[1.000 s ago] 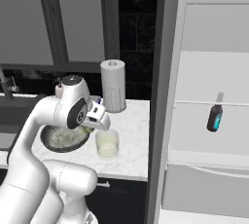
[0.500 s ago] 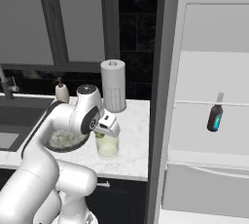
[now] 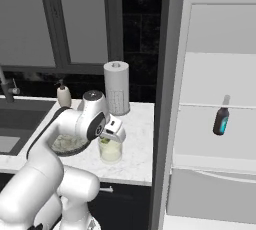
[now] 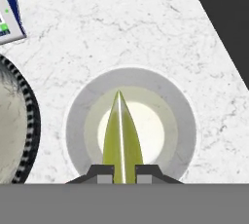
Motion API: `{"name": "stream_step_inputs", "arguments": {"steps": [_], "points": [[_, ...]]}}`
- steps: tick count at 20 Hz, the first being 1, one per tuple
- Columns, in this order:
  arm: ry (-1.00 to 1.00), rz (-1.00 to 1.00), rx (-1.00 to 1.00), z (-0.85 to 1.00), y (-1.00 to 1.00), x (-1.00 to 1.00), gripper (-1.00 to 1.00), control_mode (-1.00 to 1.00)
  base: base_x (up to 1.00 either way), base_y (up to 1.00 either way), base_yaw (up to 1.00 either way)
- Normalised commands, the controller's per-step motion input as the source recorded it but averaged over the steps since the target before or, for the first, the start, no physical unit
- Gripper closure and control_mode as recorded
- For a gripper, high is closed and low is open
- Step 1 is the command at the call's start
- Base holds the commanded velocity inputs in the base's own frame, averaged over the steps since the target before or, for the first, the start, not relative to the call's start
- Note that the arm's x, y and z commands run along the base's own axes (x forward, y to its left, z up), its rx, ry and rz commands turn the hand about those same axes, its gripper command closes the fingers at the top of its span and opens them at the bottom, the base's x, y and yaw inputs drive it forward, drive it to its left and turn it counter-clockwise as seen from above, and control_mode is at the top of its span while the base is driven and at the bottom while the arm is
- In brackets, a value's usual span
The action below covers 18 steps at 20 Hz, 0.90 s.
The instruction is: Grab a lemon wedge from the fridge and one ice cube from the ice bowl, and put them in the glass of lemonade.
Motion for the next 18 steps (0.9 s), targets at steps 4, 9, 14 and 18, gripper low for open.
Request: {"name": "stream_step_inputs", "arguments": {"steps": [4, 9, 14, 18], "points": [[0.0, 0.0, 0.0, 0.0, 0.0, 0.15, 1.0, -1.0, 0.0, 0.0, 0.0], [0.0, 0.0, 0.0, 0.0, -0.01, 0.13, 1.0, -1.0, 0.0, 0.0, 0.0], [0.0, 0.0, 0.0, -0.15, -0.02, 0.05, 1.0, -1.0, 0.0, 0.0, 0.0], [0.0, 0.0, 0.0, 0.0, 0.0, 0.0, 1.0, -1.0, 0.0, 0.0, 0.0]]}}
